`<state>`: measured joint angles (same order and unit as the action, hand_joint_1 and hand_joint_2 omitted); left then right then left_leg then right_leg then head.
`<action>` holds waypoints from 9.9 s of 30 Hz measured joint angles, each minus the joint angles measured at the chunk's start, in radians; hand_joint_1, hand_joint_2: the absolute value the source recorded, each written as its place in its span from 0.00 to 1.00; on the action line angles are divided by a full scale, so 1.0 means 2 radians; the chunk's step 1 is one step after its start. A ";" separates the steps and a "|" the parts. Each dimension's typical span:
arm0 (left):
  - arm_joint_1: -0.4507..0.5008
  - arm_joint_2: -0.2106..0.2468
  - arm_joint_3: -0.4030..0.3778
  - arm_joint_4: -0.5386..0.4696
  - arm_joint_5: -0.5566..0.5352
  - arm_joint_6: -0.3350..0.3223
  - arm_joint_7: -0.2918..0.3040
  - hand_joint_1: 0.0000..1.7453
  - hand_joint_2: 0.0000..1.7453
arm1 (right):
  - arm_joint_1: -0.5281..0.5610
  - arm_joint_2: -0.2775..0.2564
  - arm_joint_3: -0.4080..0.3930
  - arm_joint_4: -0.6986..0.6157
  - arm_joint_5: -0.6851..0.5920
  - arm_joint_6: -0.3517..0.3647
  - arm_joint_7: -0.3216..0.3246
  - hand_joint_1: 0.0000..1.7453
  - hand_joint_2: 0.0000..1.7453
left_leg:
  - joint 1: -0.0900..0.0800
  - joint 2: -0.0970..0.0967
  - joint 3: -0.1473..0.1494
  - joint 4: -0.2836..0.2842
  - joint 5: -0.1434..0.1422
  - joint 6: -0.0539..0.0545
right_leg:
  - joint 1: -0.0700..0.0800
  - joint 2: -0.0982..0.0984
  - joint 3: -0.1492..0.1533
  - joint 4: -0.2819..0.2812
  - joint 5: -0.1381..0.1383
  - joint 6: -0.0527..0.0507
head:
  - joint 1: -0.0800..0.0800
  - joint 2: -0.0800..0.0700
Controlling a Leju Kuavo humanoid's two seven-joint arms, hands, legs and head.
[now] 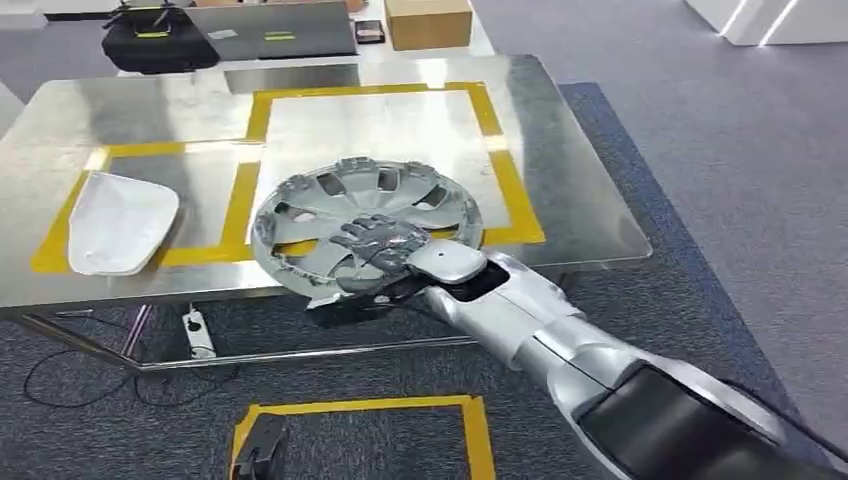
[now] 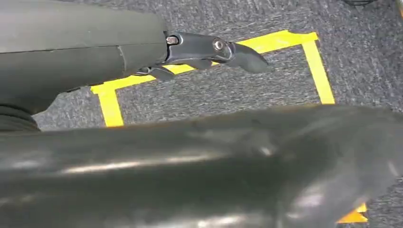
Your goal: Take the parts from the cabinet and place them on the table.
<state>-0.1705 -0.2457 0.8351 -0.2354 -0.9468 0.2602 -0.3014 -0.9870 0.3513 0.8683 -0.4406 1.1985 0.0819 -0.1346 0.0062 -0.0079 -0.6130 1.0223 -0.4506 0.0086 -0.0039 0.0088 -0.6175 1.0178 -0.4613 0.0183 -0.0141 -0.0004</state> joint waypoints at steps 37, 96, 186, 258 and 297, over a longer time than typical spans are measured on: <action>0.053 0.008 0.061 0.000 0.092 0.035 -0.075 0.00 0.00 | 0.450 -0.113 -0.259 -0.485 -0.541 -0.128 -0.204 0.00 0.00 | 0.004 0.000 -0.032 0.121 -0.091 -0.010 | -0.002 -0.009 0.005 -0.007 0.005 -0.012 | -0.004 0.000; 0.068 0.010 0.090 0.000 0.003 0.014 -0.045 0.00 0.00 | 0.505 -0.099 -0.641 0.120 -0.333 -0.095 -0.026 0.00 0.00 | -0.001 0.009 -0.024 0.021 -0.009 -0.013 | -0.002 -0.013 0.099 -0.040 -0.048 -0.016 | 0.001 0.000; 0.061 0.018 0.067 0.002 -0.048 0.009 -0.010 0.00 0.00 | 0.493 -0.102 -0.526 0.135 -0.207 -0.008 0.018 0.00 0.00 | -0.003 -0.064 0.012 -0.001 -0.005 0.001 | -0.011 0.022 0.047 -0.014 -0.023 -0.002 | 0.000 0.000; 0.052 0.022 -0.023 0.003 -0.172 -0.032 0.024 0.00 0.00 | 0.478 -0.080 -0.630 0.133 -0.315 -0.013 0.044 0.00 0.00 | -0.004 0.031 0.014 0.016 -0.009 -0.003 | -0.003 -0.051 0.058 -0.007 -0.042 -0.005 | -0.006 0.000; 0.059 0.019 -0.009 0.003 -0.145 -0.015 0.018 0.00 0.00 | 0.482 -0.083 -0.624 0.132 -0.277 0.004 0.044 0.00 0.00 | -0.005 0.006 0.022 -0.006 -0.013 0.016 | -0.003 -0.011 0.017 0.075 -0.092 0.013 | -0.001 0.000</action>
<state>-0.0532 -0.2083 0.8167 -0.2293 -1.2360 0.2297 -0.2647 -0.0234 0.1854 -0.3796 -0.1766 0.6455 0.0908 -0.0465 -0.0040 0.0034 -0.5694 1.0099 -0.4772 0.0405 -0.0102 -0.0133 -0.5829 1.1686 -0.6461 0.0437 -0.0157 -0.0004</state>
